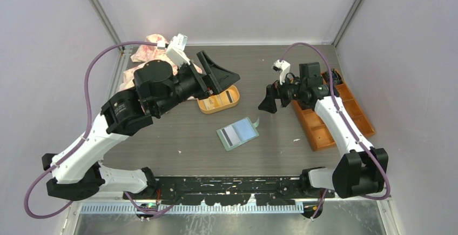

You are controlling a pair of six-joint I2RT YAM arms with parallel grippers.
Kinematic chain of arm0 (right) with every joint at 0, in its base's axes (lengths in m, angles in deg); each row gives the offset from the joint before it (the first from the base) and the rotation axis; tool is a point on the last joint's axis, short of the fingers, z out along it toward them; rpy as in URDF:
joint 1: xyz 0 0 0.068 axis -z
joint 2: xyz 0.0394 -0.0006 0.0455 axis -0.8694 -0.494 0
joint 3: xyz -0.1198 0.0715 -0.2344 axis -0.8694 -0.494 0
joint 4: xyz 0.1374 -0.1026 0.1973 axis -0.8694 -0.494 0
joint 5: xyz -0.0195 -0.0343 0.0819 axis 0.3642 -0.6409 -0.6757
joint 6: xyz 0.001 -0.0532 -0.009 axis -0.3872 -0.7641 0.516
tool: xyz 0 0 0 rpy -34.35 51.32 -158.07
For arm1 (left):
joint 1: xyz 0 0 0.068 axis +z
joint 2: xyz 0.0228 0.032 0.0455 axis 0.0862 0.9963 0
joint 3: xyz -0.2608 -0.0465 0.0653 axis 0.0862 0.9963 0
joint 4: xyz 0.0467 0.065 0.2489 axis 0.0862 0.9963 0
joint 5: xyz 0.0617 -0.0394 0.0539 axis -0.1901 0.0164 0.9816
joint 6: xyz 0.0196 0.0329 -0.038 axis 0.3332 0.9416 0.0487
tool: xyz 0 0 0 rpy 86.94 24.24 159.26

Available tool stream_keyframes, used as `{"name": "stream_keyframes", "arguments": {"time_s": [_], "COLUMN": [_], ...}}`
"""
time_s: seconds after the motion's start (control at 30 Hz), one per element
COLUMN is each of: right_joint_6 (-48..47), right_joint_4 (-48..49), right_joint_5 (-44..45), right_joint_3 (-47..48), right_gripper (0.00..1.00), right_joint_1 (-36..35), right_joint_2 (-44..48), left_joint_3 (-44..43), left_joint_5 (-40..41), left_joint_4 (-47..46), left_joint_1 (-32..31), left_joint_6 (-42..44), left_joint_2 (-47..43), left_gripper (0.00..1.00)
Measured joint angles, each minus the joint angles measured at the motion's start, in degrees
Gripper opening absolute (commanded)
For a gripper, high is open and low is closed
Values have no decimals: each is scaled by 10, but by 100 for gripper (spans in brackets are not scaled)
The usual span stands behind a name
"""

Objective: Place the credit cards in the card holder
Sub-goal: Pick up the credit card from the storage box.

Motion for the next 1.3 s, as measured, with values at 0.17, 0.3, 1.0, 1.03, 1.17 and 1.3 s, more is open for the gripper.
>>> {"name": "stream_keyframes", "arguments": {"time_s": [0.17, 0.3, 1.0, 1.03, 1.17, 1.3], "right_joint_6": [2, 2, 123, 134, 183, 231], "right_joint_4": [0, 1, 71, 71, 75, 76], "right_joint_5": [-10, -15, 24, 26, 39, 58], "right_joint_3": [-7, -7, 175, 193, 237, 306], "right_gripper": [100, 100, 90, 87, 76, 71], "right_joint_1": [13, 13, -89, -110, -163, -181], "right_joint_2": [-3, -4, -190, -217, -297, -394], "left_joint_3": [-4, -25, 356, 363, 374, 366], "left_joint_5": [23, 24, -355, -364, -360, -328], "left_joint_4": [17, 22, -243, -235, -181, -153], "left_joint_1": [0, -2, 452, 455, 454, 454], "left_joint_6": [11, 16, 177, 183, 224, 261], "left_joint_2": [2, 7, 82, 98, 113, 115], "left_gripper": [79, 79, 63, 61, 55, 53]}}
